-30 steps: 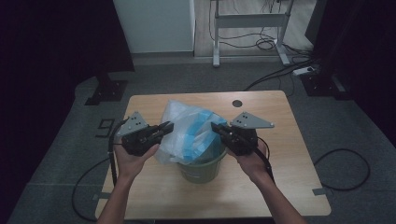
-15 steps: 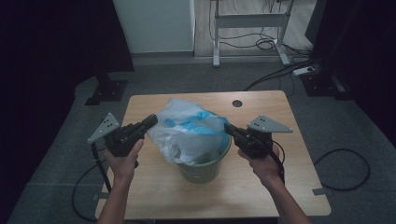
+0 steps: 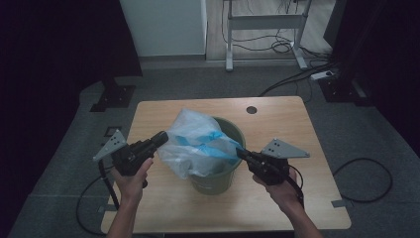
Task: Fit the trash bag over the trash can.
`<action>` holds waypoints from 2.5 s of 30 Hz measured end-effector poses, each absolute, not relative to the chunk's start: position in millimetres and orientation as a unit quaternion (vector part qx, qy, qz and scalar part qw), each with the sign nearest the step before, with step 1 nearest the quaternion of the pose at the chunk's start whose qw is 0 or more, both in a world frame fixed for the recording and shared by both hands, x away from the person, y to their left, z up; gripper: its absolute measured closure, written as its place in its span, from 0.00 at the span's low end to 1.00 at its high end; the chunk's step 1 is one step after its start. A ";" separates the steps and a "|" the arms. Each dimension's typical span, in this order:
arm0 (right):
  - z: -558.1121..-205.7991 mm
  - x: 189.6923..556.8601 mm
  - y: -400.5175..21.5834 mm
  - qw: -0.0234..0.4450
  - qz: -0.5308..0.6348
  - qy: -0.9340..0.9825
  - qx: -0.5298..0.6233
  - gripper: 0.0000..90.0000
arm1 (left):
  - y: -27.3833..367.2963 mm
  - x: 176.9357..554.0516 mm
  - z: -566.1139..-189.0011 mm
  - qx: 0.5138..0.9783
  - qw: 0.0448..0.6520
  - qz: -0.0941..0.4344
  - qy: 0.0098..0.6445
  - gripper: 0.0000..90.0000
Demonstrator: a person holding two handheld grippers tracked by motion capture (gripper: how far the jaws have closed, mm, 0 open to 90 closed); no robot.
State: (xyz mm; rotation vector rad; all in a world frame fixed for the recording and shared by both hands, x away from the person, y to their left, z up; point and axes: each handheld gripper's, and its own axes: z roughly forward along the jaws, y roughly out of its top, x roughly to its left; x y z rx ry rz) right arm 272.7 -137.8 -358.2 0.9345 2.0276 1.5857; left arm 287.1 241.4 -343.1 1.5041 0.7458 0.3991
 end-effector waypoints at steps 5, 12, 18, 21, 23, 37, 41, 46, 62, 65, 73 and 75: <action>-359.2 274.6 -134.9 0.198 0.565 0.729 0.331 0.99 | 233.6 279.4 -325.6 0.690 0.628 0.200 0.299 0.63; -353.5 275.2 -131.9 0.200 0.562 0.735 0.323 0.99 | 219.1 285.4 -306.8 0.729 0.591 0.204 0.279 0.39; -350.9 277.6 -131.4 0.201 0.560 0.736 0.322 0.99 | 207.5 306.0 -301.9 0.760 0.558 0.187 0.275 0.33; -350.0 279.1 -130.6 0.202 0.558 0.739 0.320 0.99 | 202.3 311.5 -299.5 0.765 0.551 0.195 0.270 0.33; -350.0 280.1 -129.4 0.200 0.557 0.740 0.320 0.99 | 198.8 314.1 -296.0 0.766 0.551 0.197 0.267 0.33; -346.7 283.5 -124.3 0.200 0.553 0.745 0.315 0.99 | 184.9 326.5 -293.0 0.782 0.533 0.195 0.258 0.90; -348.5 283.9 -124.9 0.197 0.551 0.746 0.318 0.99 | 190.6 326.8 -290.6 0.764 0.547 0.212 0.267 1.00; -350.9 284.0 -129.6 0.197 0.550 0.743 0.326 0.99 | 208.3 326.9 -288.0 0.712 0.598 0.219 0.296 1.00; -349.5 262.8 -157.2 0.206 0.570 0.732 0.311 0.84 | 225.7 308.6 -315.0 0.673 0.638 0.201 0.317 1.00; -345.9 262.6 -157.3 0.193 0.584 0.725 0.309 0.75 | 225.2 305.8 -316.7 0.674 0.636 0.202 0.316 1.00; -344.1 272.2 -134.5 0.177 0.583 0.726 0.320 0.64 | 225.3 304.6 -316.9 0.673 0.642 0.196 0.312 1.00; -346.9 278.7 -128.3 0.179 0.577 0.726 0.331 0.60 | 225.3 304.8 -316.9 0.673 0.642 0.195 0.312 1.00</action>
